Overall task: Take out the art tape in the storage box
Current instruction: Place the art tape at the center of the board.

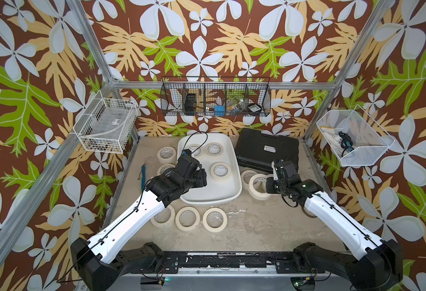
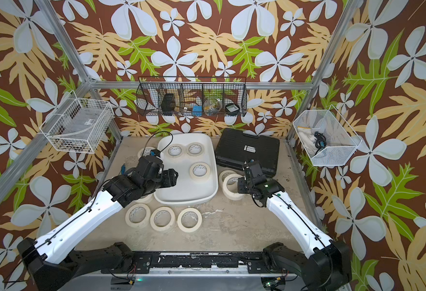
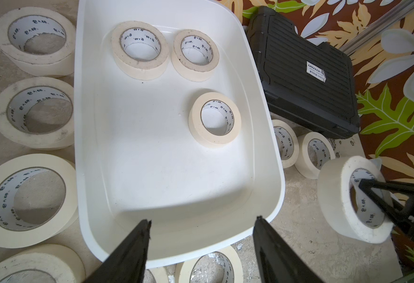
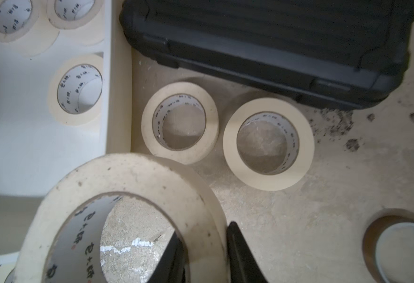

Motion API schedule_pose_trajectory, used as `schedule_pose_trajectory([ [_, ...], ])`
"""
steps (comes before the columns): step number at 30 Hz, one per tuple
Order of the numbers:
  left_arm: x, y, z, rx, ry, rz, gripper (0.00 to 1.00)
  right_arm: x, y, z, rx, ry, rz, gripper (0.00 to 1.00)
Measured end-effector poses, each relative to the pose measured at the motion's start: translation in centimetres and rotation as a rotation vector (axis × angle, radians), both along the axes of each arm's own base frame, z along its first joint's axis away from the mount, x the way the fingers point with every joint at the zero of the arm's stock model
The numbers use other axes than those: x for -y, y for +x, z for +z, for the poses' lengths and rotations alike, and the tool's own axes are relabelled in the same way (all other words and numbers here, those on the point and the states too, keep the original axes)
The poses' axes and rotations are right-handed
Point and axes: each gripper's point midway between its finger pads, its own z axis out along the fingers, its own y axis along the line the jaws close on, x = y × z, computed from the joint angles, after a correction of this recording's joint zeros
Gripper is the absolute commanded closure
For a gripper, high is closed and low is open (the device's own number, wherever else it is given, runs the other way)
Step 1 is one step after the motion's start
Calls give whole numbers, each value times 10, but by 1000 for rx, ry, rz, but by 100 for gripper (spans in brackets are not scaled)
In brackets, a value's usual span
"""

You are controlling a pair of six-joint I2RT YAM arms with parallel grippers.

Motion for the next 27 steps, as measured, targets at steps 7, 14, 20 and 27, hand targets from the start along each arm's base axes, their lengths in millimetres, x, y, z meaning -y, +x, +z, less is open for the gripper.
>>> schedule_pose_trajectory([
  [7, 1, 2, -7, -4, 15, -7, 30, -13, -15, -58, -127, 59, 26, 84],
  [14, 0, 3, -12, -14, 28, -5, 30, -20, -11, -86, -145, 48, 32, 84],
  [20, -1, 4, -16, -18, 32, 0, 30, -19, -1, -93, -112, 13, 34, 83],
  [27, 0, 7, -20, -24, 36, 1, 30, -15, 5, -103, -101, -28, 17, 81],
])
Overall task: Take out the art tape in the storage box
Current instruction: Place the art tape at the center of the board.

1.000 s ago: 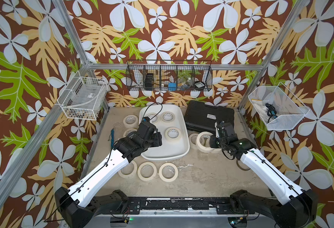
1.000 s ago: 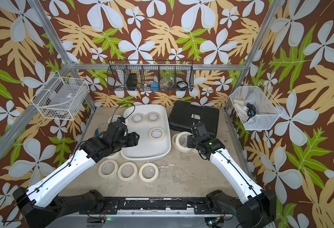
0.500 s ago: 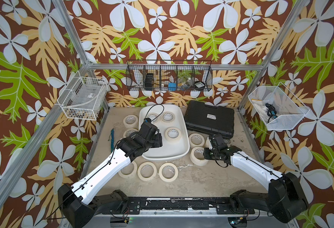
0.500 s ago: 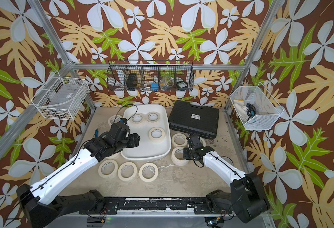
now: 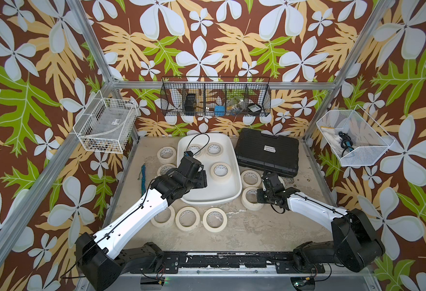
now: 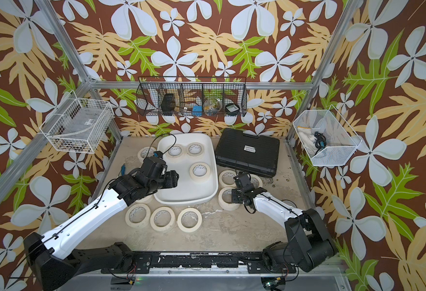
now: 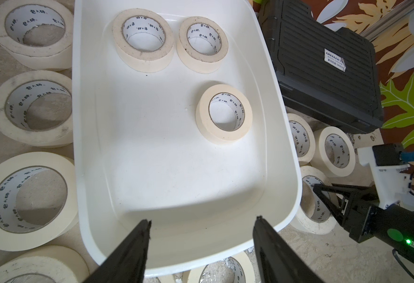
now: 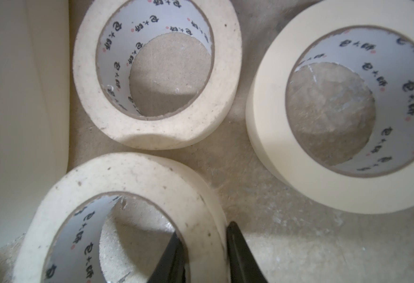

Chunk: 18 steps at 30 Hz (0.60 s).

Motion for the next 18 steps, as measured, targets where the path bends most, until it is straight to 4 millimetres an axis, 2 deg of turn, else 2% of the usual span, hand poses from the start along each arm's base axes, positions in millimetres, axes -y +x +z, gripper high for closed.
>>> schedule_pose_trajectory([
  [4, 1, 1, -1, -2, 1, 0, 30, 3, 1, -5, 9, -18, -3, 71],
  [11, 3, 2, -6, -14, 2, -5, 30, 4, 3, -13, 2, -40, 5, 64],
  [15, 4, 2, -7, -19, 3, -8, 30, 3, 10, -8, 21, -40, 0, 54],
  [18, 6, 4, -9, -23, 3, -11, 30, 1, 15, 2, 44, -30, -1, 52],
])
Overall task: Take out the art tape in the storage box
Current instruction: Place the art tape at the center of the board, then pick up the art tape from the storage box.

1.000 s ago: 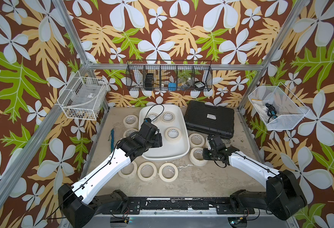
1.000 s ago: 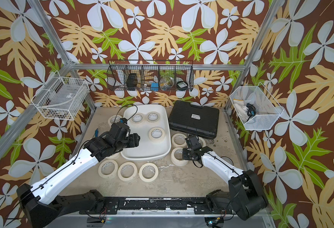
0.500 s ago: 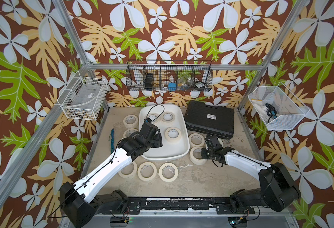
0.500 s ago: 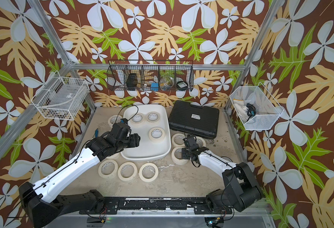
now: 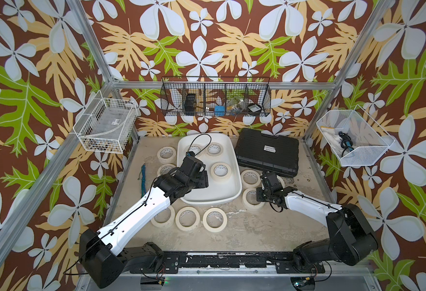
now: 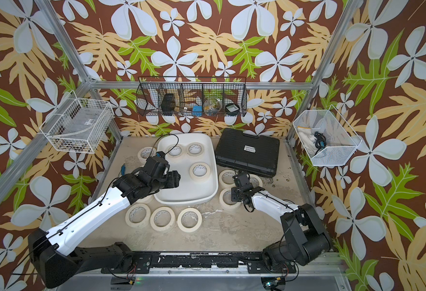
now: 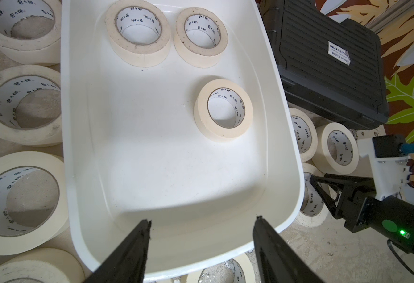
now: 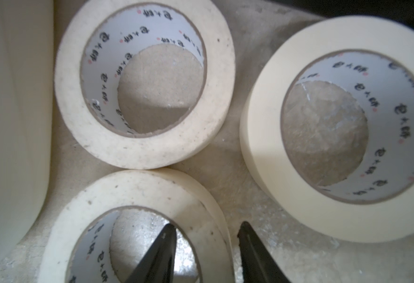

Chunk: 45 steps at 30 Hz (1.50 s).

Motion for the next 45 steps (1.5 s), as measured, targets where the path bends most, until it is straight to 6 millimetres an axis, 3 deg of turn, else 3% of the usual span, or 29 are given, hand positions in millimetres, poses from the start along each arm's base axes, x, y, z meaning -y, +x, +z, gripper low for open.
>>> schedule_pose_trajectory([
  [7, 10, 14, -25, -41, 22, -20, 29, -3, 7, 32, 46, 15, 1, 51],
  [11, 14, 25, -49, -94, 55, -23, 29, -4, 8, 65, 98, 41, 3, 49],
  [17, 27, 50, -67, -121, 62, -35, 30, -10, 4, 106, 146, 100, 27, 48],
  [24, 25, 89, -100, -154, 76, -5, 32, -40, -12, 146, 164, 287, 105, 48],
  [28, 32, 109, -114, -165, 68, -7, 33, -48, -16, 169, 192, 326, 139, 48],
  [32, 40, 124, -127, -177, 71, -11, 33, -48, -21, 177, 196, 347, 138, 48],
  [39, 54, 142, -141, -191, 62, -23, 35, -52, -26, 169, 148, 357, 155, 48],
  [45, 59, 157, -159, -221, 99, -17, 46, -52, -27, 170, 147, 360, 158, 48],
])
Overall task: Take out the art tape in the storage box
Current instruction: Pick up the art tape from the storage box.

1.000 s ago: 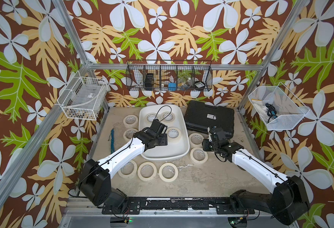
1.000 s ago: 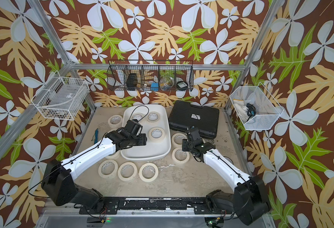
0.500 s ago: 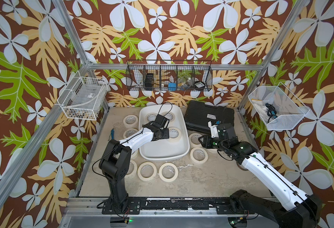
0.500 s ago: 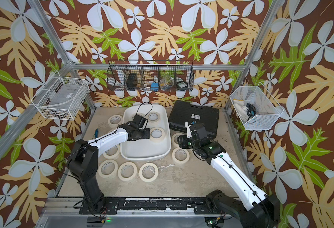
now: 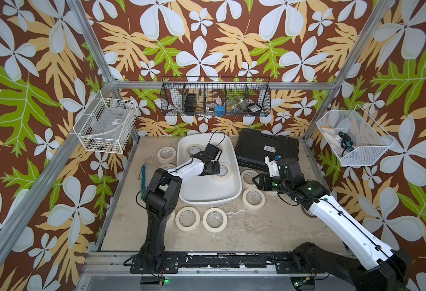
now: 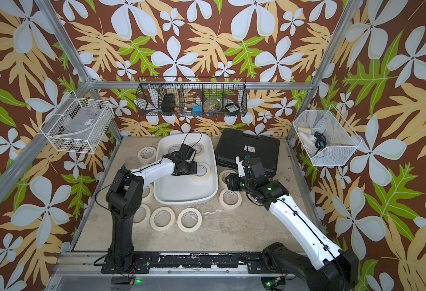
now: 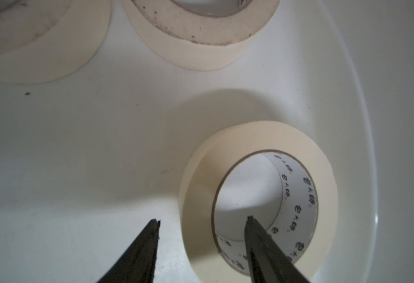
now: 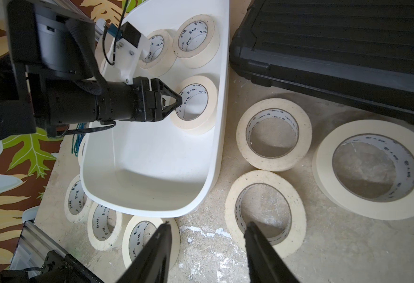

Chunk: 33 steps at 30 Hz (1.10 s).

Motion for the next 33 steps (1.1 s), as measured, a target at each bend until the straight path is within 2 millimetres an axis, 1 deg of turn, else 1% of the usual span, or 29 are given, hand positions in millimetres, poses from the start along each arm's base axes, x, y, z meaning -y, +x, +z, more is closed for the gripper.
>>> schedule_pose_trajectory([
  [4, -2, 7, -11, -15, 38, 11, 53, 0, 0, -1, -3, -1, 1, 49],
  [7, -3, 6, -20, -37, 51, 14, 67, 0, -1, -3, -7, -1, 2, 49],
  [12, -2, 7, -20, -36, 47, 10, 79, 0, -1, -3, -6, -3, 0, 49],
  [16, -5, 4, -17, -34, 51, 14, 83, 0, -1, -4, -8, -5, 0, 49],
  [18, -10, -1, -14, -42, 62, 18, 85, 0, 0, -4, -10, -6, 0, 50],
  [21, -17, -9, 0, -37, 72, 25, 90, 0, 1, -1, -7, -7, -2, 50],
  [23, -20, -12, 13, -26, 71, 27, 91, 0, 4, 1, -1, -7, -5, 50],
  [28, -29, -25, 51, -4, 67, 32, 91, -3, 10, 6, 4, -6, -5, 50],
  [33, -48, -41, 87, 17, 109, 58, 91, -10, 22, 14, 16, -12, -6, 51],
])
